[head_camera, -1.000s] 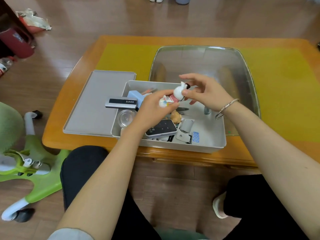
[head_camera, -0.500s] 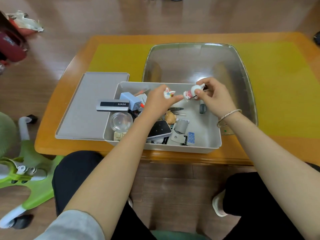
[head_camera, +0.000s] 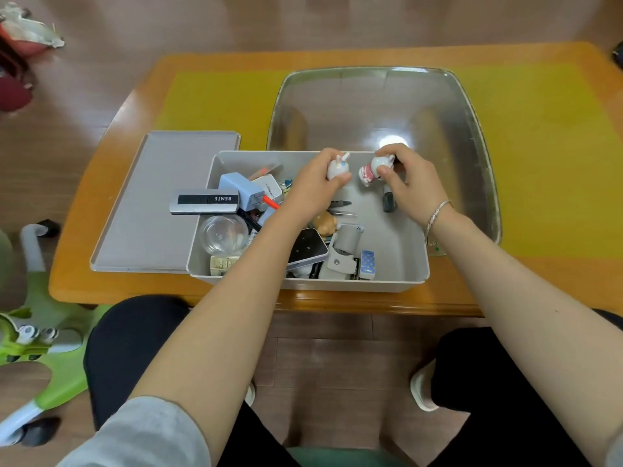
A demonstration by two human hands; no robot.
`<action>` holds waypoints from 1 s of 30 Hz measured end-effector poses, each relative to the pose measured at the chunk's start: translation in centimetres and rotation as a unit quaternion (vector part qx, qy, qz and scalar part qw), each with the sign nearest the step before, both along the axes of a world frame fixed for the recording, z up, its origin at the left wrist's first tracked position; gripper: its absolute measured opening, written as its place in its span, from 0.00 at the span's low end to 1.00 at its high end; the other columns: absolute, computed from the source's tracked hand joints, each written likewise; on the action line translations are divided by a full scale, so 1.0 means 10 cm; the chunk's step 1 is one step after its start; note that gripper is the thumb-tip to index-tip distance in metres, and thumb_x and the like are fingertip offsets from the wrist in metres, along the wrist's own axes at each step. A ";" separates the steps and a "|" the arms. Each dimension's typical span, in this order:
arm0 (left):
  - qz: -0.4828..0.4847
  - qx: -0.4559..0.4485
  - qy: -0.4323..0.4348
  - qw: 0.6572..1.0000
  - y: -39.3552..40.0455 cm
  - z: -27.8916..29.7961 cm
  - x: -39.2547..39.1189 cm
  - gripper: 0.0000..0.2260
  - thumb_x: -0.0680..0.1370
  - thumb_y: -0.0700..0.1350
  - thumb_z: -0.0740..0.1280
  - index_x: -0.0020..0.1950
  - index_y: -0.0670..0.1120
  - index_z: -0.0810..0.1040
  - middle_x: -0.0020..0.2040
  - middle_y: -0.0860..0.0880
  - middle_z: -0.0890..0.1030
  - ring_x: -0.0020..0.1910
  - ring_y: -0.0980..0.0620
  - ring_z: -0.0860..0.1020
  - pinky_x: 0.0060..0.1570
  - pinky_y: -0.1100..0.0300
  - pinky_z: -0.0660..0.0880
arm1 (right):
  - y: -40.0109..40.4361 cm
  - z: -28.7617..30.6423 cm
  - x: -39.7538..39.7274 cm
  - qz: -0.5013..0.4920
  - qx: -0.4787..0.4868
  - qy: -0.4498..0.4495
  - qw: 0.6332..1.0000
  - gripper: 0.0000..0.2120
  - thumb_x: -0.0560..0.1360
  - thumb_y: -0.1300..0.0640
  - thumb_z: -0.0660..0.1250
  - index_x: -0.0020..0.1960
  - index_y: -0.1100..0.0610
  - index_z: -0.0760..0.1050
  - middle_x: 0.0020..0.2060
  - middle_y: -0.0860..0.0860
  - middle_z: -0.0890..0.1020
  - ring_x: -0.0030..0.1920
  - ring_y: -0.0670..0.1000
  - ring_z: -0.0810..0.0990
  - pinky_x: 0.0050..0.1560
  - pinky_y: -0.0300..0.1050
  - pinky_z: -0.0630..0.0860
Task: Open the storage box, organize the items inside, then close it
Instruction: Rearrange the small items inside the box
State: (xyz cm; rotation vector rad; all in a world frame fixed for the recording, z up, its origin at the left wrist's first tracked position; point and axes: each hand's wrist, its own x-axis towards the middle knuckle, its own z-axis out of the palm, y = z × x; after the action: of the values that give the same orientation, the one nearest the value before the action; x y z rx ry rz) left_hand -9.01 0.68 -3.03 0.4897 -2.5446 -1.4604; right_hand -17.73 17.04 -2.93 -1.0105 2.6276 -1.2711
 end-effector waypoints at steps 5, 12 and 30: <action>0.001 -0.021 0.008 1.000 0.01 -0.04 -0.09 0.13 0.75 0.40 0.70 0.60 0.43 0.77 0.57 0.42 0.78 0.54 0.45 0.76 0.57 0.53 0.73 | -0.07 0.06 -0.08 -0.008 0.030 0.005 0.999 0.09 0.72 0.54 0.69 0.52 0.54 0.80 0.42 0.48 0.80 0.44 0.50 0.77 0.52 0.46 0.75; 0.004 -0.041 0.008 0.999 0.00 -0.05 -0.09 0.10 0.77 0.40 0.67 0.58 0.41 0.77 0.55 0.43 0.78 0.51 0.49 0.74 0.49 0.59 0.68 | -0.16 0.11 -0.14 -0.021 0.166 0.066 0.984 0.10 0.68 0.47 0.71 0.41 0.54 0.82 0.35 0.54 0.82 0.37 0.55 0.75 0.39 0.45 0.69; -0.039 -0.092 -0.081 0.992 0.04 -0.10 -0.05 0.11 0.81 0.48 0.61 0.60 0.44 0.72 0.52 0.45 0.78 0.50 0.45 0.75 0.43 0.54 0.67 | -0.10 0.11 -0.14 0.013 0.284 0.192 0.939 0.11 0.76 0.50 0.63 0.56 0.51 0.79 0.52 0.51 0.79 0.53 0.55 0.76 0.53 0.51 0.63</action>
State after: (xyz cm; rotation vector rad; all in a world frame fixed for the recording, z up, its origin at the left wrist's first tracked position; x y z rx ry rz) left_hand -9.55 1.08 -4.06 0.5053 -2.8212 -1.2392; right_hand -19.16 16.00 -1.82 -1.2577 2.9550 -0.2620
